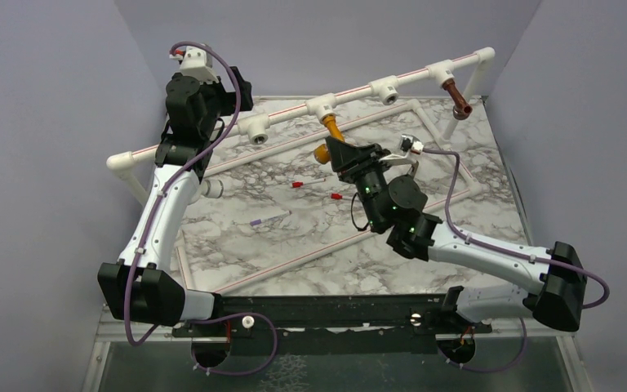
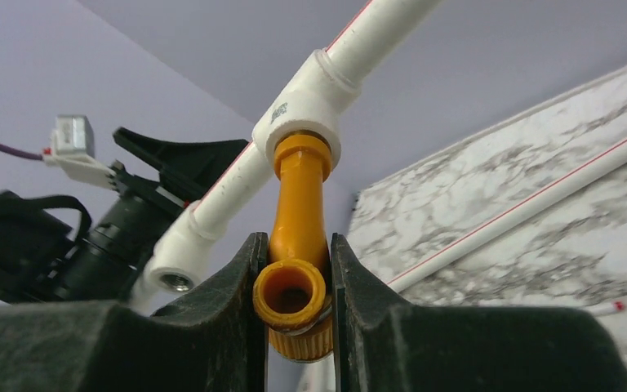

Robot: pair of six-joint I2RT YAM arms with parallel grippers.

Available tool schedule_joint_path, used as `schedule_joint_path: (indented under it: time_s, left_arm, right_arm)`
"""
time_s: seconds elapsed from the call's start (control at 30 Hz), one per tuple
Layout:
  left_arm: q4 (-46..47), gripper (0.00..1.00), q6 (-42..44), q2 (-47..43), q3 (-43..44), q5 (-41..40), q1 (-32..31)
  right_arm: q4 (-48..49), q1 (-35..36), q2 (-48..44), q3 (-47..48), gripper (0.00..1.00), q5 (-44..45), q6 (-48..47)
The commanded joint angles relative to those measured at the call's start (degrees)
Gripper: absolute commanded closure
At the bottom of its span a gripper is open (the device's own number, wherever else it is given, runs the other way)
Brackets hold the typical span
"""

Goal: Install the water faucets

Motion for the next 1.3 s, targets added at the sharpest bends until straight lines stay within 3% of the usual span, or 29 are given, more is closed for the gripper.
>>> schedule_joint_path:
  time_s: [0.0, 0.13, 0.3, 0.4, 0.57, 0.7, 0.9, 1.13, 1.27]
  left_arm:
    - [-9.4, 0.01, -0.5, 2.4, -3.9, 1.9, 2.3]
    - [-9.4, 0.01, -0.5, 2.4, -3.9, 1.9, 2.3]
    - [-9.3, 0.01, -0.6, 2.4, -3.9, 2.2, 2.3]
    - [-9.3, 0.01, -0.5, 2.4, -4.0, 2.0, 2.4]
    - [-9.3, 0.01, -0.4, 2.3, -4.0, 1.8, 2.4]
    - [-9.3, 0.01, -0.4, 2.3, -4.0, 1.8, 2.5]
    - [-9.3, 0.01, -0.5, 2.4, -4.0, 1.9, 2.6]
    - [-9.3, 0.01, -0.5, 2.5, -4.0, 2.0, 2.7]
    - [-9.3, 0.01, -0.5, 2.6, -4.0, 1.9, 2.7]
  right_arm:
    - [-2.9, 0.5, -2.7, -2.4, 1.0, 6.3, 26.4]
    - [-7.5, 0.4, -3.2, -2.9, 1.0, 5.0, 41.5]
    - [-17.1, 0.2, -4.0, 0.8, 1.0, 2.5, 53.1]
    - [-23.1, 0.2, -3.8, 3.1, 0.99, 2.0, 56.6]
    - [-23.7, 0.2, -4.1, 1.4, 0.98, 2.2, 57.2]
    - [-25.9, 0.2, -4.4, 1.4, 0.81, 2.6, 57.5]
    - [-29.2, 0.2, -5.8, 1.0, 0.45, 3.3, 56.8]
    - [-31.2, 0.2, -8.8, 0.4, 0.22, 3.3, 50.9]
    - [-27.6, 0.2, -12.2, -1.3, 0.19, 3.0, 41.4]
